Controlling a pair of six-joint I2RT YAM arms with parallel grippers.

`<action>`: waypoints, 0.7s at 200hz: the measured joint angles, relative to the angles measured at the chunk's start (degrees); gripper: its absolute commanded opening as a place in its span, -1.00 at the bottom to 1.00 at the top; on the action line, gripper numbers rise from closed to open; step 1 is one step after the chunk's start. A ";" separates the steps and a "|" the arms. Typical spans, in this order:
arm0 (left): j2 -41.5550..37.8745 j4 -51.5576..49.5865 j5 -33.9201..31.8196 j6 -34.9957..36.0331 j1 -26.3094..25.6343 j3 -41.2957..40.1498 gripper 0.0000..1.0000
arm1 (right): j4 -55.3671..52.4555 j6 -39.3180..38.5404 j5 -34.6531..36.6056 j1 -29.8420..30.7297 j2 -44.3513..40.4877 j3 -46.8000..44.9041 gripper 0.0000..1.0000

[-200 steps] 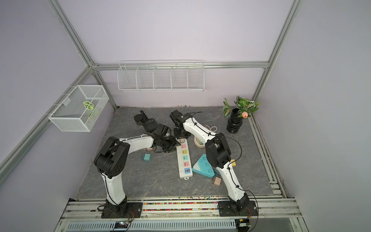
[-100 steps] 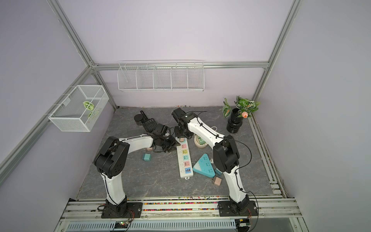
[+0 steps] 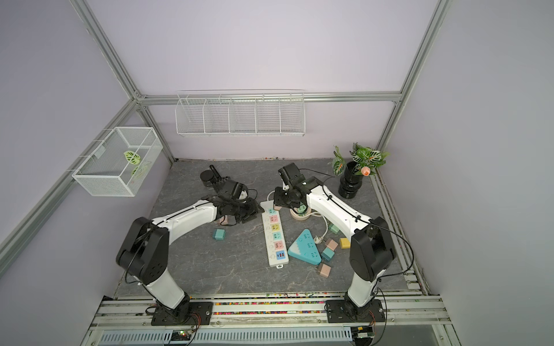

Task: Pull the plug off the socket
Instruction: Remove the plug from the socket, then place the plug at the center of the board.

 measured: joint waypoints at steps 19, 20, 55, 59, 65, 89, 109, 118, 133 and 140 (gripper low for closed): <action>-7.52 -0.17 -2.58 1.55 0.00 -2.91 0.02 | 8.04 3.67 -5.20 -1.75 -3.58 -7.56 -0.53; -8.02 -0.17 -2.91 1.66 0.00 -3.13 0.02 | 8.41 3.82 -5.42 -1.81 -3.72 -7.85 -0.53; -20.50 -1.64 -10.43 3.21 0.17 -8.55 0.02 | 23.80 11.67 -13.84 -2.80 -6.16 -18.47 -0.54; -22.14 -1.70 -11.54 3.23 0.22 -9.18 0.02 | 25.75 12.68 -14.71 -2.80 -6.16 -19.43 -0.54; -24.50 -1.73 -13.14 3.39 0.28 -10.27 0.02 | 28.39 13.99 -15.85 -2.80 -6.16 -20.70 -0.54; -33.29 -0.92 -17.94 3.61 0.79 -15.06 0.16 | 38.36 19.28 -19.34 -2.78 -6.16 -25.14 -0.54; -39.91 0.96 -20.87 2.82 1.07 -20.72 0.50 | 44.44 22.64 -21.20 -2.58 -5.55 -26.88 -0.54; -42.62 1.66 -22.21 2.51 1.20 -23.54 0.72 | 46.69 23.80 -21.84 -2.34 -4.90 -27.02 -0.54; -46.45 2.03 -24.28 0.57 1.77 -27.82 0.86 | 50.27 25.46 -22.80 -1.29 -3.30 -27.02 -0.53; -48.09 2.08 -25.09 -0.57 2.38 -29.55 0.87 | 51.52 25.94 -23.10 -0.59 -2.43 -26.99 -0.53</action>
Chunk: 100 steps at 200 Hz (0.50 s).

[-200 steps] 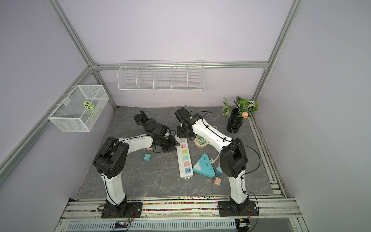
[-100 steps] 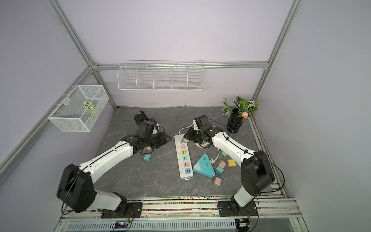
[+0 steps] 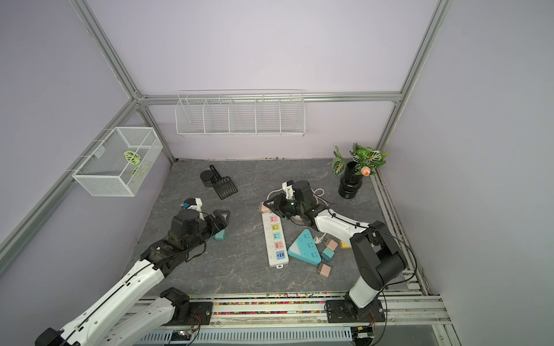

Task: Pull the plug off the socket
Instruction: Place the plug at the center of the board.

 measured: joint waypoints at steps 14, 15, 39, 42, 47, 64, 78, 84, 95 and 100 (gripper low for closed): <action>-3.37 -0.28 -1.07 -2.16 1.70 -3.23 0.87 | 1.81 0.90 -0.70 1.86 2.38 0.44 -0.53; -3.50 -0.31 -1.16 -2.16 1.79 -3.37 0.87 | 1.88 0.92 -0.74 1.92 2.49 0.48 -0.53; -7.74 -1.42 -2.82 -4.35 3.13 -5.40 0.88 | 2.62 1.57 -1.40 5.62 7.41 2.19 -0.53; -8.04 -1.60 -3.04 -4.52 3.15 -5.40 0.87 | 2.54 1.60 -1.55 6.12 8.04 2.54 -0.53; -8.57 -1.86 -3.45 -4.74 3.15 -5.38 0.88 | 2.45 1.62 -1.73 6.91 9.14 3.17 -0.53; -9.77 -3.19 -5.14 -5.35 3.15 -5.22 0.88 | 1.60 1.60 -2.10 9.57 12.66 6.03 -0.52; -10.29 -4.98 -6.67 -5.60 3.15 -4.74 0.88 | 0.35 1.49 -2.21 11.93 15.43 9.09 -0.51; -10.51 -5.95 -7.37 -5.75 3.15 -4.46 0.88 | -0.35 1.33 -2.19 12.96 16.48 10.40 -0.51; -11.19 -7.23 -8.46 -5.99 3.15 -4.13 0.87 | -1.86 1.07 -2.21 14.88 18.18 12.74 -0.50; -11.61 -7.74 -8.92 -5.97 3.15 -4.02 0.88 | -2.36 0.96 -2.14 15.58 18.86 13.70 -0.50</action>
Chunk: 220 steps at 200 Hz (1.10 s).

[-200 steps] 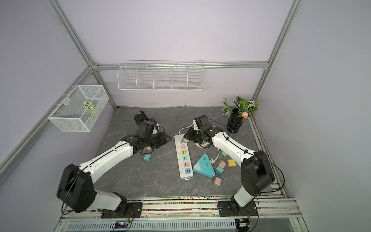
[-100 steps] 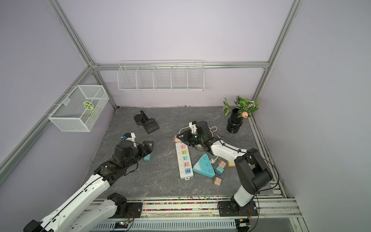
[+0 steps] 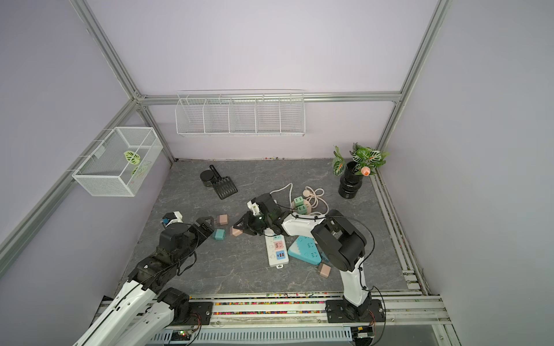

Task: Pull the plug off the socket
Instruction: Place the plug at the center of the board.

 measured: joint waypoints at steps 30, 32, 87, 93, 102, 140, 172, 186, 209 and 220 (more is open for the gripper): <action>-3.32 -2.56 -2.08 -0.48 0.00 0.09 0.88 | -3.45 -0.28 0.26 3.63 3.17 4.76 -0.48; -3.56 -2.67 -2.19 -0.48 0.00 0.09 0.88 | -3.58 -0.26 0.28 3.76 3.32 4.98 -0.48; -8.09 -5.99 -3.58 -1.14 0.00 0.09 0.88 | -9.49 -0.22 3.58 7.82 8.28 12.90 -0.43; -8.48 -6.38 -3.58 -1.25 0.00 0.09 0.87 | -9.73 -0.11 4.07 8.26 8.72 13.42 -0.43; -9.01 -6.91 -3.56 -1.33 0.00 0.09 0.88 | -10.01 0.24 4.59 8.81 9.25 13.99 -0.42; -12.11 -9.51 -2.99 -1.57 0.00 0.11 0.88 | -10.49 2.54 7.45 10.67 12.55 16.68 -0.36; -15.08 -11.13 -1.25 -1.97 0.00 0.31 0.87 | -12.22 3.80 10.08 11.85 15.19 19.45 -0.15; -16.11 -11.43 -0.26 -1.99 0.00 0.31 0.87 | -13.11 4.20 10.58 12.37 15.65 20.17 -0.03; -17.22 -11.50 1.33 -2.05 0.00 0.33 0.85 | -14.97 3.54 11.85 13.03 15.61 20.39 0.07; -17.40 -11.30 2.27 -2.01 0.00 0.33 0.84 | -16.28 2.43 12.24 13.25 15.34 20.26 0.05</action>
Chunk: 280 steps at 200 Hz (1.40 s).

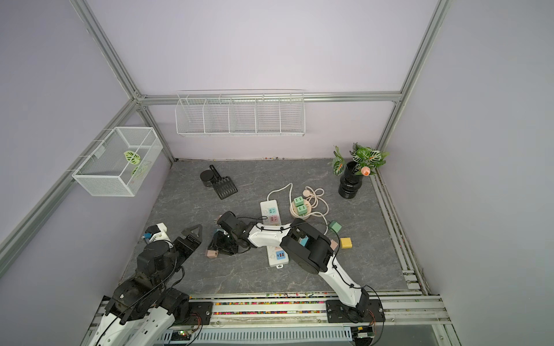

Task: Pull the plug off the socket
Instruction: Place the plug at the center of the board, then remove the plug from the socket.

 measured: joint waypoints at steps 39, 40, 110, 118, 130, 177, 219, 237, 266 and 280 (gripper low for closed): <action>1.29 6.56 5.84 0.07 0.00 -0.13 0.81 | -7.56 -9.88 5.95 -0.04 -10.23 -5.38 0.02; 1.44 6.99 6.12 0.07 0.00 -0.15 0.82 | -7.69 -10.14 6.12 -0.04 -10.56 -5.53 0.02; 18.62 28.87 20.68 -1.68 0.00 -3.85 0.77 | -14.12 -26.18 25.38 -7.72 -49.29 -26.60 -0.01; 21.00 30.84 22.18 -1.88 0.00 -3.82 0.77 | -14.67 -26.88 27.08 -9.94 -53.13 -30.01 -0.01; 24.87 33.51 24.50 -2.19 0.00 -3.74 0.76 | -15.52 -27.89 29.16 -13.86 -58.64 -35.01 -0.01; 38.66 41.00 30.16 -3.54 -2.08 -0.85 0.75 | -16.79 -33.97 25.77 -32.81 -71.01 -47.21 0.13; 48.96 46.21 32.41 -3.80 -6.27 3.89 0.75 | -20.46 -42.23 10.80 -45.16 -61.22 -44.33 0.15; 53.37 48.06 33.99 -4.46 -7.26 5.88 0.74 | -23.39 -46.42 7.45 -45.40 -56.00 -40.35 0.16; 59.06 50.23 36.39 -5.09 -7.96 8.22 0.74 | -27.41 -53.22 5.25 -45.40 -48.06 -32.87 0.19; 60.92 50.95 37.31 -5.79 -8.11 8.92 0.74 | -29.14 -55.76 5.53 -45.38 -44.85 -29.68 0.21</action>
